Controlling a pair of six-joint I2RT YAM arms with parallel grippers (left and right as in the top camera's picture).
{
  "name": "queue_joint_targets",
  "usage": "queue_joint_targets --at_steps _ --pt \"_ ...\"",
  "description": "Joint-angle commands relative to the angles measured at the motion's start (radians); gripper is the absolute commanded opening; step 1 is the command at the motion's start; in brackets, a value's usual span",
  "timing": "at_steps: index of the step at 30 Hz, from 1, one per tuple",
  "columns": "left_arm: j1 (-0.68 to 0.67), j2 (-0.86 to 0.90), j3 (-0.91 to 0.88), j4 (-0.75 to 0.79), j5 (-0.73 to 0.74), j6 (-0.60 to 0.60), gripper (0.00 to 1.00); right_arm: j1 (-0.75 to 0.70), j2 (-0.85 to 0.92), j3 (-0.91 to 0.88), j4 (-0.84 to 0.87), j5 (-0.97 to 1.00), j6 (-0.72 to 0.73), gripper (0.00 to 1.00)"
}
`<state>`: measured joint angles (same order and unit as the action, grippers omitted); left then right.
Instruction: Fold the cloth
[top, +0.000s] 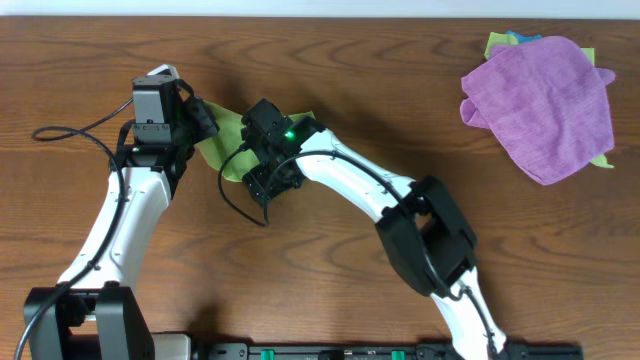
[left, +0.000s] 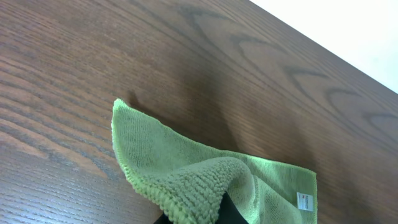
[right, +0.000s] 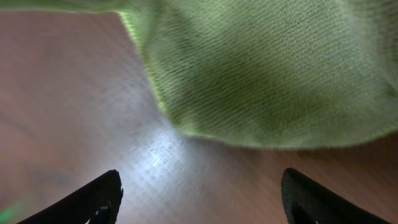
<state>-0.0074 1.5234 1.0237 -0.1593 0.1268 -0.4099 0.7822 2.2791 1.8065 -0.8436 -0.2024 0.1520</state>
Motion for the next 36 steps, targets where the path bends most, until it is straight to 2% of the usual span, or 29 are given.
queue_joint_targets --at_steps 1,13,16,21,24,30,36 --pt "0.003 -0.001 0.014 -0.001 -0.003 0.021 0.07 0.001 0.034 -0.002 0.012 0.047 0.004 0.81" --pt "0.003 -0.001 0.014 -0.008 -0.003 0.021 0.07 0.001 0.041 -0.002 0.093 0.063 0.015 0.77" --pt "0.003 -0.001 0.014 -0.008 -0.003 0.021 0.07 0.001 0.041 -0.002 0.117 0.085 0.035 0.66" --pt "0.003 -0.001 0.014 -0.008 -0.003 0.021 0.07 0.001 0.044 -0.002 0.138 0.102 0.049 0.55" --pt "0.003 -0.001 0.014 -0.008 -0.003 0.021 0.07 0.001 0.047 -0.002 0.152 0.124 0.064 0.4" --pt "0.003 -0.001 0.014 -0.009 -0.003 0.021 0.08 0.0 0.047 -0.002 0.159 0.209 0.072 0.01" --pt "0.003 -0.001 0.014 -0.032 0.005 0.021 0.08 -0.008 0.021 -0.002 0.051 0.288 0.072 0.01"
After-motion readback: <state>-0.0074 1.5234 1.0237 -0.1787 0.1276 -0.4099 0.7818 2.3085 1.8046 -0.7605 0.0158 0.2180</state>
